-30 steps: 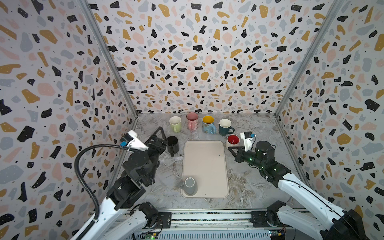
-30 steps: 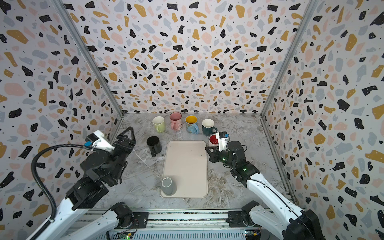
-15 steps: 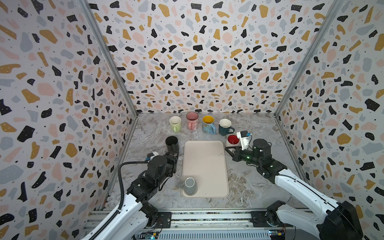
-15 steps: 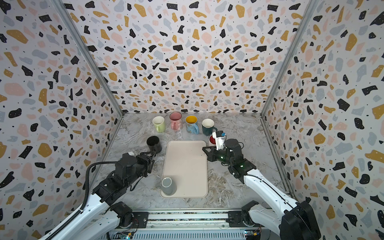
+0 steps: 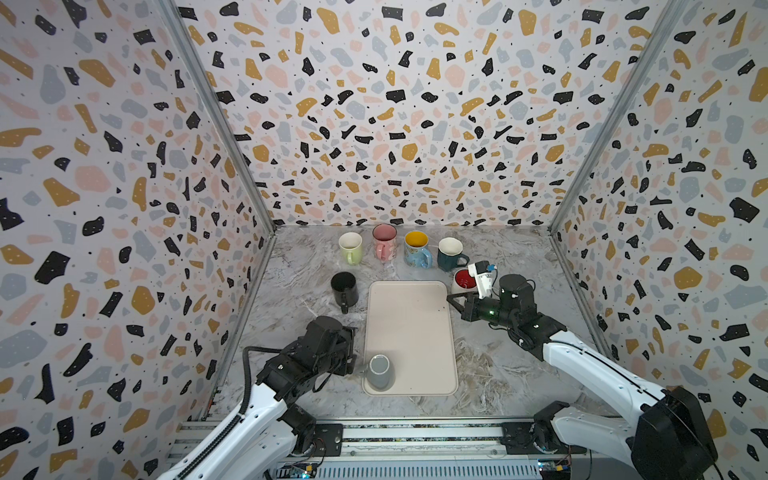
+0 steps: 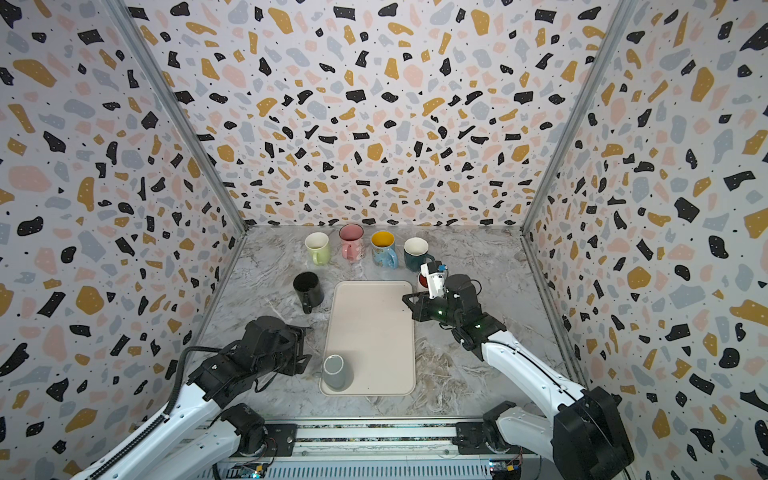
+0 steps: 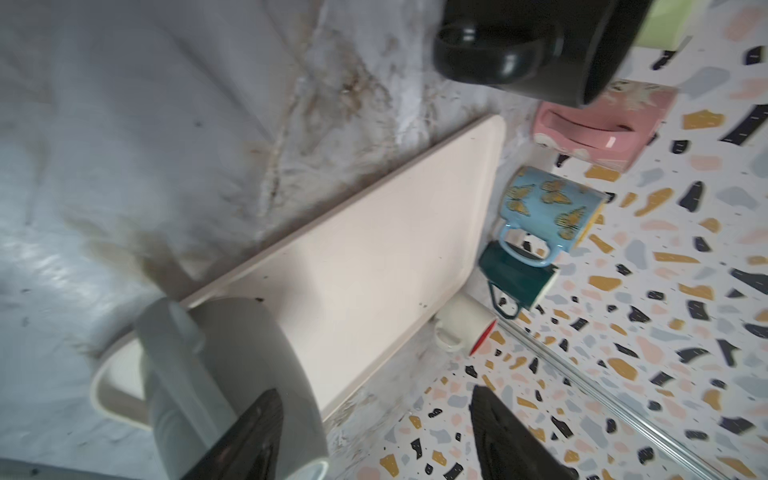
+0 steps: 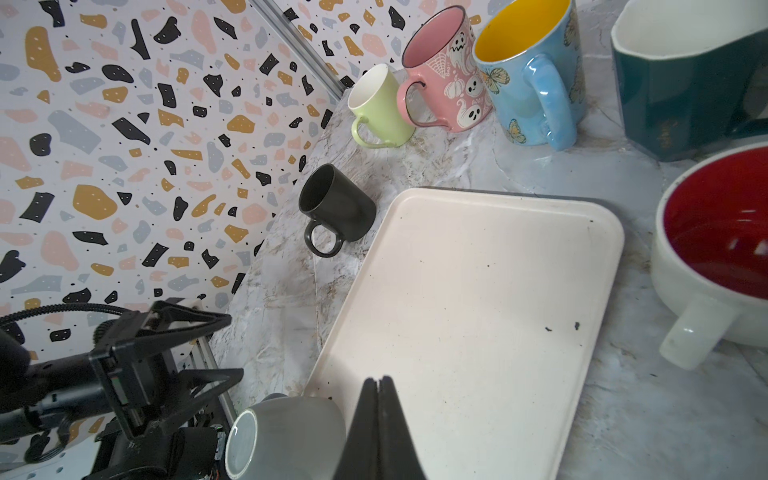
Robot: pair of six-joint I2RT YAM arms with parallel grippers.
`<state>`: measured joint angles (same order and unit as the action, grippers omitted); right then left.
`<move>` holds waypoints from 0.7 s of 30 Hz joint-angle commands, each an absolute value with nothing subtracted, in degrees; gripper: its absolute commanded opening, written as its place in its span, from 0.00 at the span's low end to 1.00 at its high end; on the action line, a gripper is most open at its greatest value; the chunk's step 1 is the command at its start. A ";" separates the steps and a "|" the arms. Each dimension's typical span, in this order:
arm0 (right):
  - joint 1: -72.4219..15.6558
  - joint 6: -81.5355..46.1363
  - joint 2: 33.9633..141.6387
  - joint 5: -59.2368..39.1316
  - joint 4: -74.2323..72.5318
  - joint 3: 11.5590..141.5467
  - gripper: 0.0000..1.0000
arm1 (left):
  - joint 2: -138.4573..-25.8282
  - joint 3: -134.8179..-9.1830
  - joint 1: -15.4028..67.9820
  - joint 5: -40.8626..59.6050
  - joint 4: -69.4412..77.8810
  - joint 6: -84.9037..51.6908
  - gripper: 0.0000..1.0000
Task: Turn the mug right side up
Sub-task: 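Grasp the upside-down grey mug's handle with the left gripper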
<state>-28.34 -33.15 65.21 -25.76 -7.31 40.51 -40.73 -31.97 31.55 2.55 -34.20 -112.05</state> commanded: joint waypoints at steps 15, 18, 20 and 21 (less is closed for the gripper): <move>-28.12 -34.19 66.62 -26.99 -7.83 42.40 0.01 | -39.36 -26.75 32.30 10.22 -38.83 -118.58 0.68; -28.12 -34.19 66.55 -26.82 -7.72 42.34 0.01 | -41.45 -26.05 33.42 11.10 -35.32 -118.48 0.67; -28.12 -34.28 66.52 -26.81 -7.73 42.20 0.01 | -42.49 -25.45 34.16 10.98 -33.49 -118.67 0.65; -28.12 -34.28 66.46 -26.81 -7.60 42.19 0.01 | -42.95 -25.16 34.41 10.91 -32.89 -118.82 0.62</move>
